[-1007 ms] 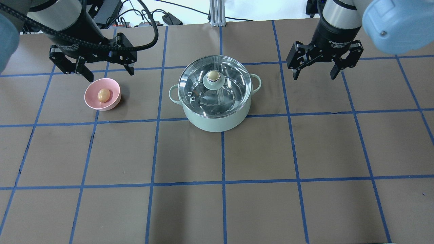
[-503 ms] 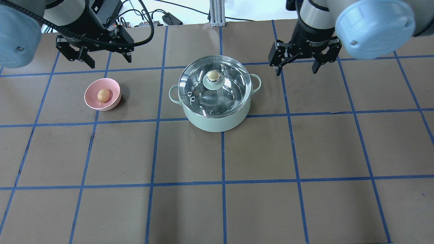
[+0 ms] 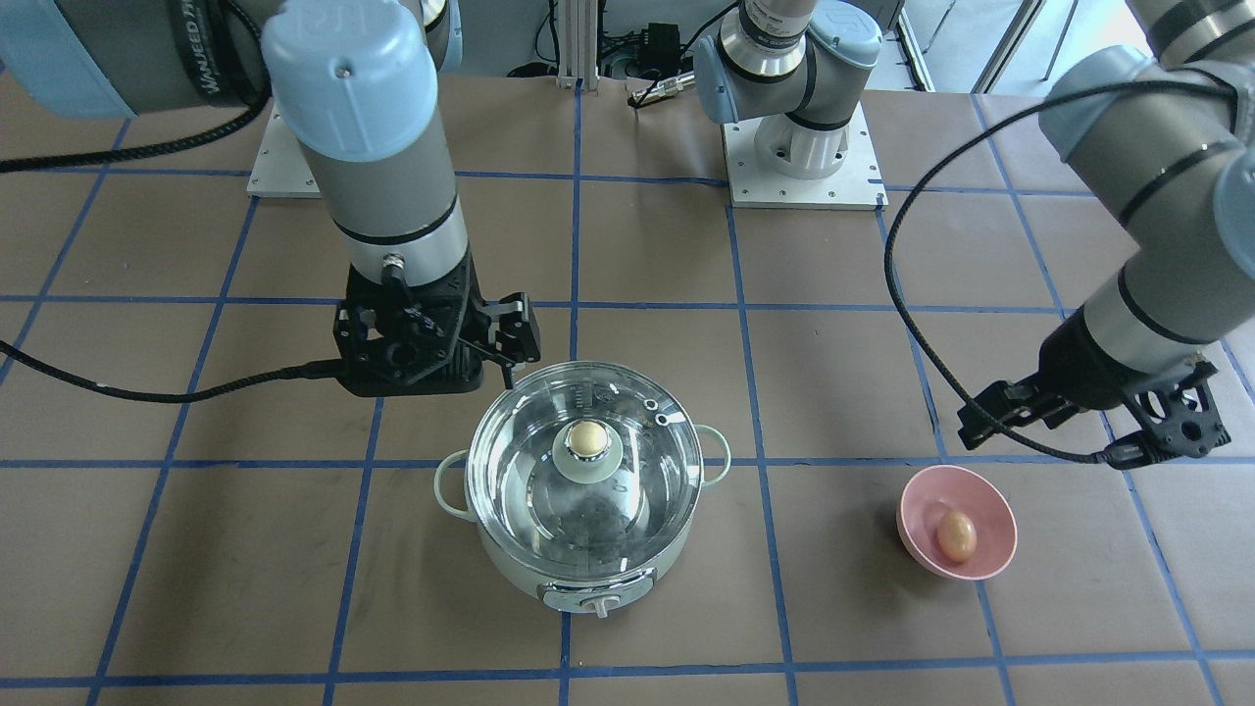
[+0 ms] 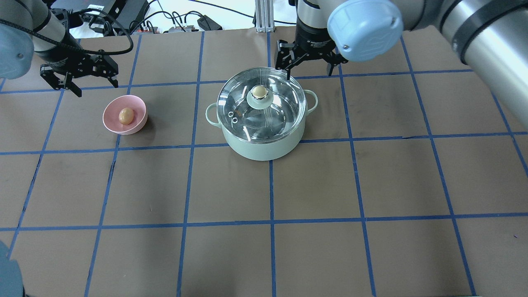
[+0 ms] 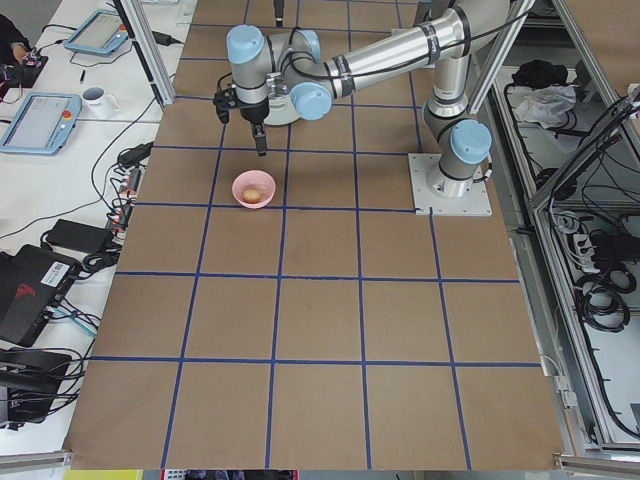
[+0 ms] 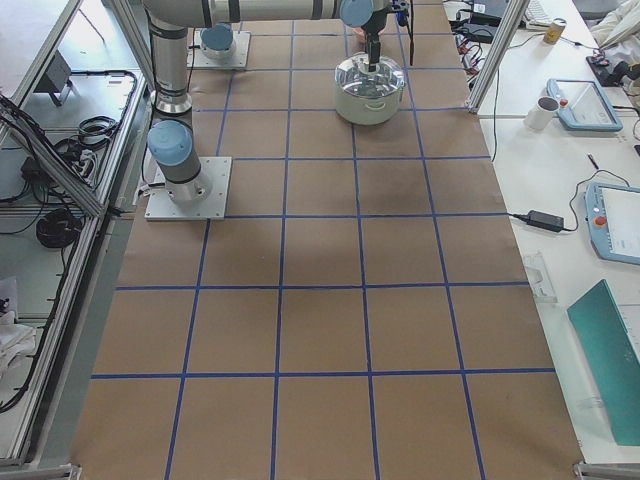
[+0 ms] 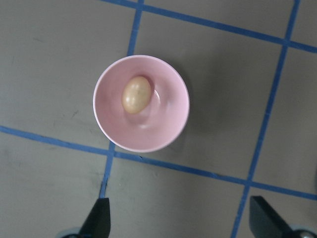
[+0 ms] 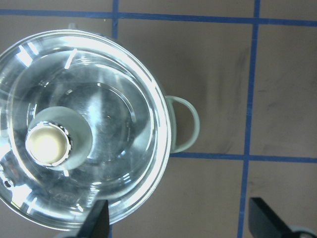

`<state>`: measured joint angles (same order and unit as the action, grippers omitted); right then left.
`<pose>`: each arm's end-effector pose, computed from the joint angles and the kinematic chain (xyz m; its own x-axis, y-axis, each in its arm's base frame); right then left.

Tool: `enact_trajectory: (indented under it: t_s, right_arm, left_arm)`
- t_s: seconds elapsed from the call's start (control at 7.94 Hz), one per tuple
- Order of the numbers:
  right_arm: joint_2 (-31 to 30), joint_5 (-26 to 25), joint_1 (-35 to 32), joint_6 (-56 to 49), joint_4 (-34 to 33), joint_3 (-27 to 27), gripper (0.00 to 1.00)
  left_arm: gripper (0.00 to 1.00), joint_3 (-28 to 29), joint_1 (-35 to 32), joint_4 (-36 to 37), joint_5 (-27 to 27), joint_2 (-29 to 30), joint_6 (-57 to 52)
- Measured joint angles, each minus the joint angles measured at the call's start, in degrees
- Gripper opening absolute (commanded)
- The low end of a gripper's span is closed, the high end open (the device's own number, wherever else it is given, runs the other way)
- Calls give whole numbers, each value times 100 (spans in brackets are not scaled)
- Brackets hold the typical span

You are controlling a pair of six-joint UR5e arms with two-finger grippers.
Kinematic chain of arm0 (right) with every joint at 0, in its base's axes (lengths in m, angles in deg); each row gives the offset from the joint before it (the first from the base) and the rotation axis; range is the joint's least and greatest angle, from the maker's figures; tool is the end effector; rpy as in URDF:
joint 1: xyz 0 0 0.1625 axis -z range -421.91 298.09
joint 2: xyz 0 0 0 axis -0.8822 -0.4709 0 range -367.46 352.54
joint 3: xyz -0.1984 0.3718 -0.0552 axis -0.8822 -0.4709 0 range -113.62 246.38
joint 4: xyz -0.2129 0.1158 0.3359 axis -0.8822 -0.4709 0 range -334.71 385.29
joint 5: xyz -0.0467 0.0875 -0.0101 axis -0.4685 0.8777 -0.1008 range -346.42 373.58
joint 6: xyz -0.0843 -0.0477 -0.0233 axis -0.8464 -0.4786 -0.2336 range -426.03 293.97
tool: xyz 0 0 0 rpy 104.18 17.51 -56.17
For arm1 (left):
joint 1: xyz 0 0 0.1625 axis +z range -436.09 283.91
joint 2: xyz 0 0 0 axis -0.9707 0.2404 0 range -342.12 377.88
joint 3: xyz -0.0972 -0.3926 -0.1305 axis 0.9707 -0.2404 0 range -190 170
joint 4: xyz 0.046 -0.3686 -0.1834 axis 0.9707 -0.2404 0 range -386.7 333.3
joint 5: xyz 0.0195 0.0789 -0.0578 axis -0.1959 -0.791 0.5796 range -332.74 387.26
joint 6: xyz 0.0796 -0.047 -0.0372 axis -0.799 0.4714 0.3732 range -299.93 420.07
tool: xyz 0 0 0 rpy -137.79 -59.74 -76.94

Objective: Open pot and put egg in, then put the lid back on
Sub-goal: 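Move the right gripper to the lid knob while the left gripper approaches the pink bowl, then lower the right gripper and grasp the glass lid knob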

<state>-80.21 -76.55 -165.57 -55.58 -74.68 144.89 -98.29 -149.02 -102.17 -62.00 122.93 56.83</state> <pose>0.2764 -0.5739 0.4370 -0.9983 -0.0564 -0.0112 -0.0555 0.9958 -0.0727 0.0457 -0.6071 0.3848 -0.9710 -0.2388 0.0117 -0.2390 0.9708 -0.0214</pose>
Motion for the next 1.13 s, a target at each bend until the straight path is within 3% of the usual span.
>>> enact_trajectory:
  t_s: [0.5, 1.13]
  right_arm:
    - [594, 133, -573, 486, -685, -190, 100]
    - [1003, 249, -735, 852, -1194, -189, 100]
  left_arm:
    - [100, -288, 200, 1102, 13, 945, -435]
    - [100, -415, 201, 1762, 31, 1476, -1042]
